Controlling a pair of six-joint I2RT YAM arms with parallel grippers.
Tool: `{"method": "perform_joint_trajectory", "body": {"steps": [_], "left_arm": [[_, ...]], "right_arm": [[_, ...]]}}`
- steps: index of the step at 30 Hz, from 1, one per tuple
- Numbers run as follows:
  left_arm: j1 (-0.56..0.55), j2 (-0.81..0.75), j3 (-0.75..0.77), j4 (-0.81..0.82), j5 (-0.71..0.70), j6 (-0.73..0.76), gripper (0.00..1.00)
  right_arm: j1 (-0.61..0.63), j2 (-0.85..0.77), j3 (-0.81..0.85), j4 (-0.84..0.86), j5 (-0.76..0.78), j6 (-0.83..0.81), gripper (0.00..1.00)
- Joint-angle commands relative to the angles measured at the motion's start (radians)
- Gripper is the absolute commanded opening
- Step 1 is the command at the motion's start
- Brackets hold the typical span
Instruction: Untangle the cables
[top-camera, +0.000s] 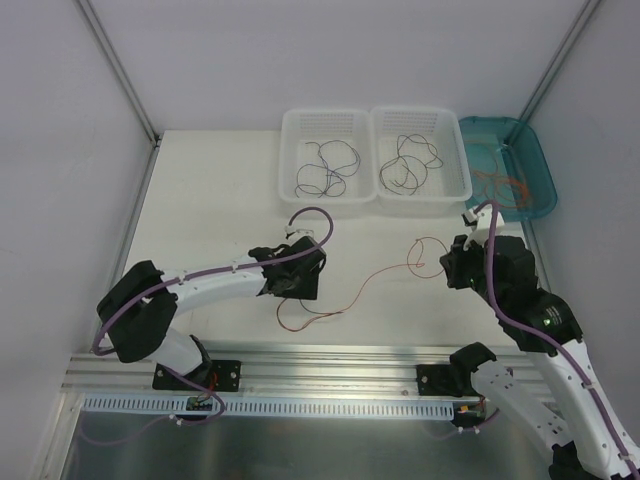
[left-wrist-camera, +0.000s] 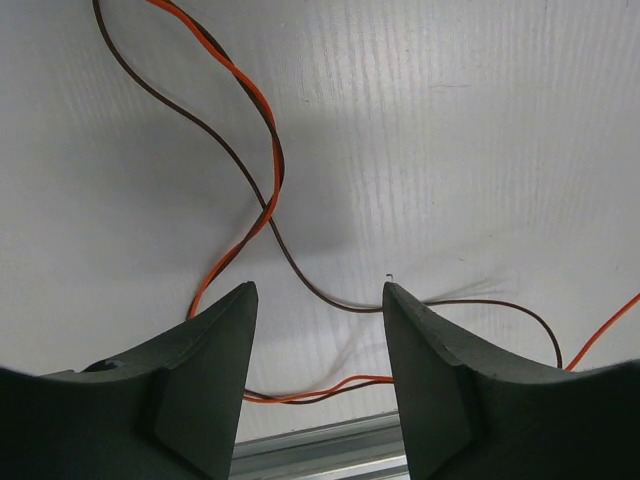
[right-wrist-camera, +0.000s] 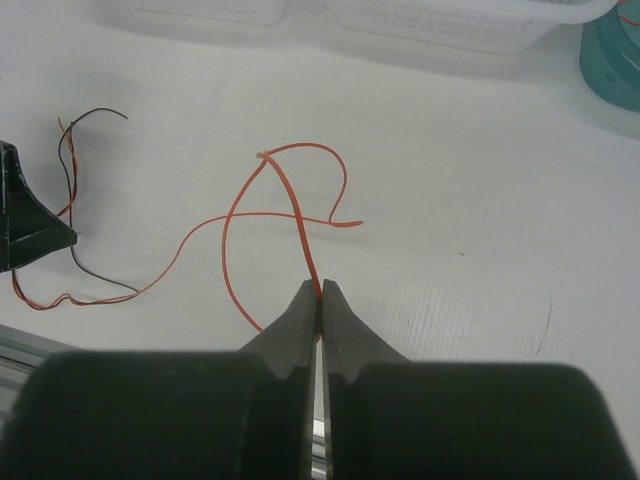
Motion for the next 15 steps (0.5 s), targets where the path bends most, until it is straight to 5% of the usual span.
{"method": "perform_joint_trajectory", "body": {"steps": [1, 6, 12, 15], "left_arm": [[-0.003, 0.033, 0.007, 0.004, -0.037, -0.066, 0.53], [-0.031, 0.085, 0.001, 0.004, -0.035, -0.132, 0.4], [-0.049, 0.148, 0.008, 0.002, -0.025, -0.18, 0.38], [-0.052, 0.186, 0.011, -0.002, -0.005, -0.189, 0.28]], "right_arm": [[-0.003, 0.004, -0.009, 0.048, -0.033, 0.007, 0.01], [-0.003, -0.002, -0.026, 0.058, -0.039, 0.012, 0.01], [-0.003, 0.002, -0.047, 0.073, -0.05, 0.016, 0.01], [-0.003, -0.001, -0.047, 0.074, -0.054, 0.019, 0.01]]}}
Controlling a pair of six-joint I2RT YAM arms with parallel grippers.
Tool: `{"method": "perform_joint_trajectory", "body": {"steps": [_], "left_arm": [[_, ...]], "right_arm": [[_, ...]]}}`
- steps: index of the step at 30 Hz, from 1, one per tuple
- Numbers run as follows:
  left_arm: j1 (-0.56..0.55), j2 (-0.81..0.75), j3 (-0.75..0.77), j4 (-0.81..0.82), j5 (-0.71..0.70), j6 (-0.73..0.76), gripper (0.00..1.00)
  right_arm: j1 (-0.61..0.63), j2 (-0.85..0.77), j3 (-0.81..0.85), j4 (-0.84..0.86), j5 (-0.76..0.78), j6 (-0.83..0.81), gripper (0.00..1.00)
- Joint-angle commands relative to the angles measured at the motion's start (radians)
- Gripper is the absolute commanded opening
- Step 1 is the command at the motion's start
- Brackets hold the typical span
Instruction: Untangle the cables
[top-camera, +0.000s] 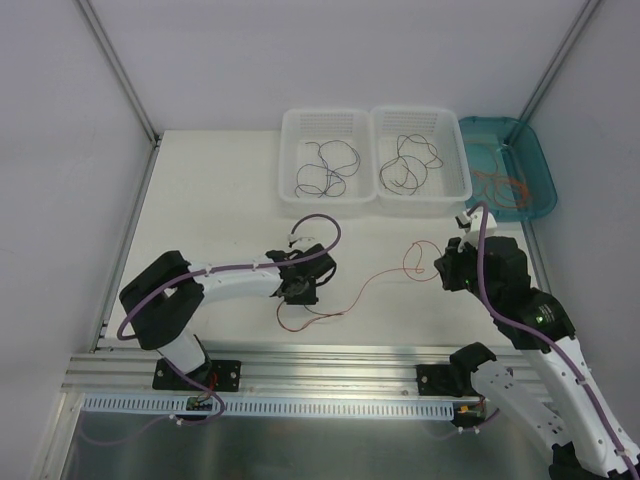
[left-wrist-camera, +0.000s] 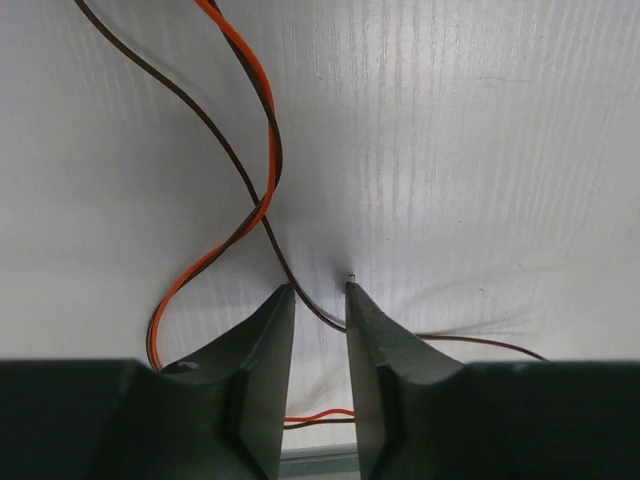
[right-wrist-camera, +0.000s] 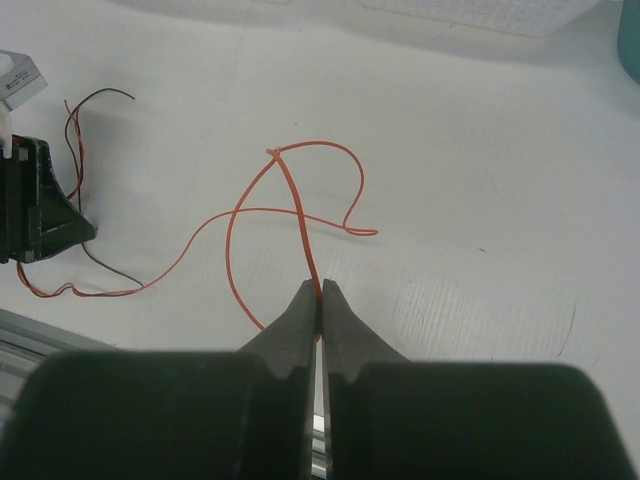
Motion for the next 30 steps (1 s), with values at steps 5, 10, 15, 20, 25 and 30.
{"method": "perform_joint_trajectory", "body": {"steps": [5, 10, 15, 20, 25, 30], "left_arm": [[-0.014, 0.109, -0.001, -0.003, 0.024, -0.044, 0.04], [0.005, 0.125, 0.039, -0.02, -0.037, 0.022, 0.0], [0.113, 0.059, 0.054, -0.045, -0.115, 0.106, 0.0], [0.308, -0.062, 0.031, -0.046, -0.158, 0.166, 0.0], [0.417, -0.144, 0.013, -0.045, -0.195, 0.206, 0.0], [0.489, -0.237, -0.002, -0.046, -0.2, 0.236, 0.0]], "right_arm": [[-0.003, -0.018, -0.005, 0.047, -0.018, 0.012, 0.01], [-0.003, -0.013, -0.014, 0.047, -0.027, 0.016, 0.01], [-0.003, -0.048, 0.008, -0.019, 0.15, 0.05, 0.01], [-0.005, -0.087, 0.026, -0.088, 0.353, 0.116, 0.01], [-0.005, -0.062, 0.021, -0.114, 0.41, 0.145, 0.01], [-0.012, 0.024, 0.021, -0.167, 0.471, 0.188, 0.06]]}}
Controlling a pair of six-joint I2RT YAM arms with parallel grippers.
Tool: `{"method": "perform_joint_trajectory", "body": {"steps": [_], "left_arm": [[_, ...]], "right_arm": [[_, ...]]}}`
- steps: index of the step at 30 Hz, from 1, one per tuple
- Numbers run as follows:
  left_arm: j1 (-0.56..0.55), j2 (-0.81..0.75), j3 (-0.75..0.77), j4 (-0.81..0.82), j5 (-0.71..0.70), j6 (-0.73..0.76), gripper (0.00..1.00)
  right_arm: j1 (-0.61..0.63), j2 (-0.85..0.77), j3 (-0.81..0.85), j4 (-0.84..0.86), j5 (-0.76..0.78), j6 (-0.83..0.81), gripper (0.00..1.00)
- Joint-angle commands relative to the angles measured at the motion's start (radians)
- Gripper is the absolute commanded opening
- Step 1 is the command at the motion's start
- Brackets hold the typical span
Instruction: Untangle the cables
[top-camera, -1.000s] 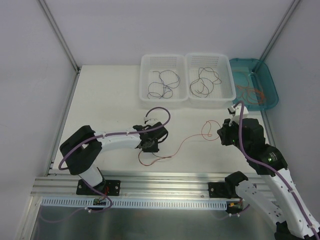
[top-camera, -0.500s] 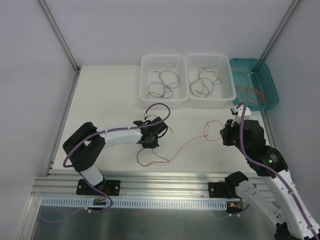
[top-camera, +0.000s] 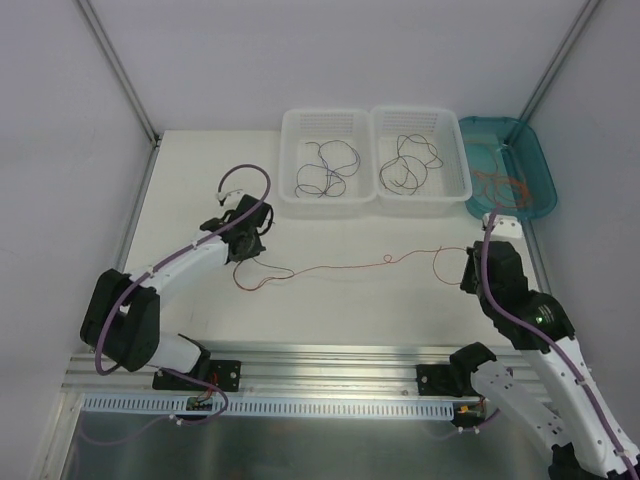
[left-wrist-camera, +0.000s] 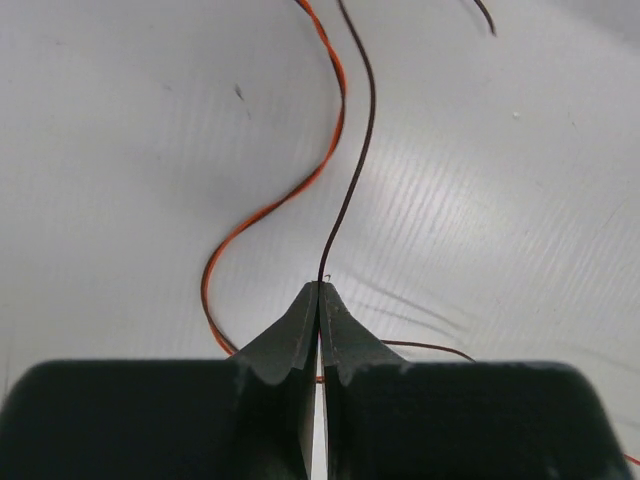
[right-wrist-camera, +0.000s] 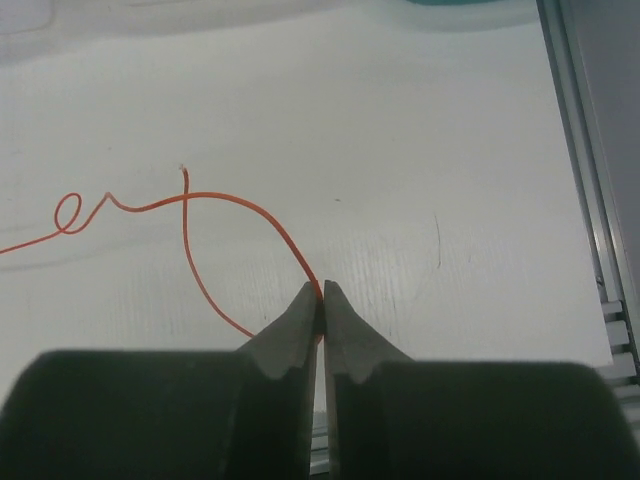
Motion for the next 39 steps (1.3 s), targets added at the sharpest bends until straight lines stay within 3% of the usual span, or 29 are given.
{"method": "perform_joint_trajectory", "body": {"steps": [1, 5, 10, 15, 18, 22, 25, 31, 36, 39], "left_arm": [[0.025, -0.078, -0.019, -0.018, -0.04, 0.053, 0.0], [0.025, -0.166, -0.028, -0.018, 0.023, 0.059, 0.0], [0.019, -0.257, -0.019, -0.018, 0.109, 0.099, 0.0], [0.018, -0.309, -0.013, -0.018, 0.172, 0.105, 0.0], [0.019, -0.332, -0.013, -0.02, 0.196, 0.096, 0.0], [0.019, -0.36, -0.022, -0.017, 0.224, 0.078, 0.0], [0.019, -0.371, -0.026, -0.018, 0.235, 0.07, 0.0], [0.019, -0.395, -0.043, -0.015, 0.238, 0.036, 0.0], [0.019, -0.403, -0.043, -0.015, 0.242, 0.029, 0.0], [0.019, -0.409, -0.043, -0.014, 0.242, 0.026, 0.0]], "right_arm": [[-0.015, 0.076, 0.032, -0.054, 0.058, 0.045, 0.08], [-0.013, 0.172, 0.024, 0.004, -0.178, 0.014, 0.36], [0.062, 0.249, -0.008, 0.176, -0.469, -0.014, 0.54], [0.185, 0.378, -0.028, 0.403, -0.661, -0.072, 0.6], [0.253, 0.545, 0.021, 0.455, -0.627, 0.003, 0.61], [0.343, 0.694, 0.038, 0.665, -0.603, 0.034, 0.63], [0.377, 0.825, 0.109, 0.673, -0.553, 0.089, 0.63], [0.413, 0.944, 0.06, 0.843, -0.403, 0.501, 0.8], [0.456, 1.046, 0.024, 1.003, -0.372, 0.73, 0.82], [0.476, 1.092, 0.034, 1.037, -0.357, 0.764, 0.8]]}}
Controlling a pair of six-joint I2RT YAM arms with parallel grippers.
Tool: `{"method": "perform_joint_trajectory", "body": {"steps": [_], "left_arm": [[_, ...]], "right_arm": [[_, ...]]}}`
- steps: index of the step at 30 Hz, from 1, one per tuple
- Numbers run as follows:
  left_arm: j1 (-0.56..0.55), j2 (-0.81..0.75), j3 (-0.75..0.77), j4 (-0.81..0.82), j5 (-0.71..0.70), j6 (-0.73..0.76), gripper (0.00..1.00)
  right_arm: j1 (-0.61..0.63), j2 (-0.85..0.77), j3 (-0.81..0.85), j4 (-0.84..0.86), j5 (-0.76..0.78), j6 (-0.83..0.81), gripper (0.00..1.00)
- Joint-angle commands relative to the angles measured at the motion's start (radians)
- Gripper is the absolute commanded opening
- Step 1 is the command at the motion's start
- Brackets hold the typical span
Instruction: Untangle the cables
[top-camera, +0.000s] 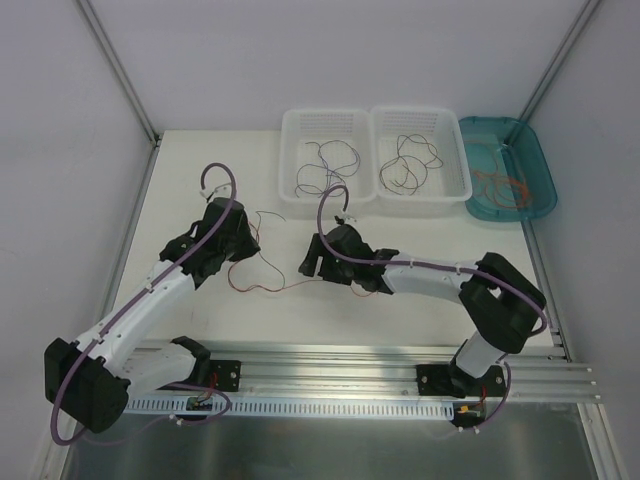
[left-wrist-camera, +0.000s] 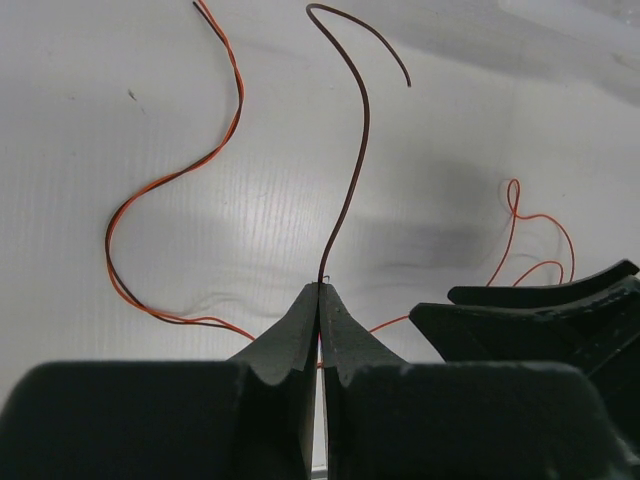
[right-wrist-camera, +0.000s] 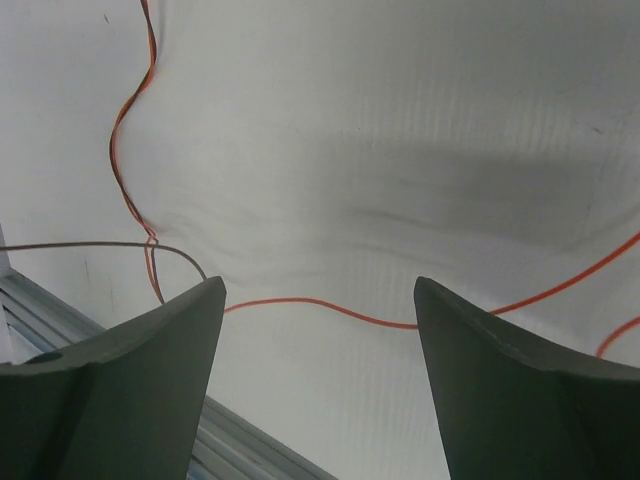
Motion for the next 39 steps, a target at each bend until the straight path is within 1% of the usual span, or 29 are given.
{"method": "perform_joint_trajectory", "body": {"steps": [1, 2, 3, 6, 8, 11, 12, 15, 17, 18, 19, 21, 22, 25, 32, 39], "left_arm": [[-0.004, -0.031, -0.004, 0.006, 0.023, -0.019, 0.0], [-0.003, -0.032, -0.004, 0.007, 0.023, -0.02, 0.0], [-0.003, -0.035, -0.004, 0.007, 0.023, -0.023, 0.0], [-0.003, -0.041, -0.01, 0.007, 0.013, -0.026, 0.0], [-0.004, -0.044, -0.012, 0.007, 0.01, -0.025, 0.0], [-0.004, -0.043, -0.013, 0.007, 0.004, -0.026, 0.0], [-0.004, -0.038, -0.013, 0.009, 0.006, -0.026, 0.0], [-0.004, -0.031, -0.01, 0.01, 0.009, -0.026, 0.0], [-0.004, -0.029, -0.007, 0.01, 0.004, -0.032, 0.0], [-0.003, -0.028, -0.006, 0.01, 0.003, -0.034, 0.0], [-0.004, -0.028, -0.003, 0.009, 0.001, -0.041, 0.0], [-0.003, -0.028, 0.002, 0.01, -0.005, -0.049, 0.0], [-0.003, -0.028, 0.005, 0.012, -0.007, -0.055, 0.0], [-0.003, -0.028, 0.008, 0.018, -0.011, -0.069, 0.0], [-0.003, -0.04, -0.004, 0.029, 0.024, -0.069, 0.0], [-0.004, -0.084, -0.024, 0.029, 0.015, -0.072, 0.0]], "right_arm": [[0.026, 0.045, 0.005, 0.129, 0.059, 0.166, 0.79], [0.026, 0.057, -0.001, 0.141, 0.064, 0.177, 0.78], [0.026, 0.067, -0.008, 0.176, 0.062, 0.189, 0.74], [0.03, 0.081, -0.037, 0.196, 0.046, 0.235, 0.71], [0.041, 0.047, -0.063, 0.175, 0.071, 0.229, 0.71], [0.049, -0.037, -0.08, 0.112, 0.166, 0.191, 0.73], [0.05, -0.059, -0.07, 0.05, 0.227, 0.151, 0.74], [0.053, -0.133, -0.048, -0.058, 0.317, 0.097, 0.76], [0.06, -0.166, -0.05, -0.063, 0.328, 0.097, 0.77], [0.063, -0.17, -0.053, -0.092, 0.316, 0.108, 0.79], [0.069, -0.166, -0.057, -0.097, 0.3, 0.141, 0.79], [0.081, -0.147, -0.074, -0.086, 0.256, 0.192, 0.79], [0.099, -0.143, -0.097, -0.082, 0.253, 0.238, 0.79], [0.133, -0.125, -0.134, -0.014, 0.26, 0.301, 0.79], [0.136, -0.047, -0.12, 0.147, 0.25, 0.365, 0.79], [0.133, 0.073, -0.048, 0.208, 0.223, 0.394, 0.76]]}}
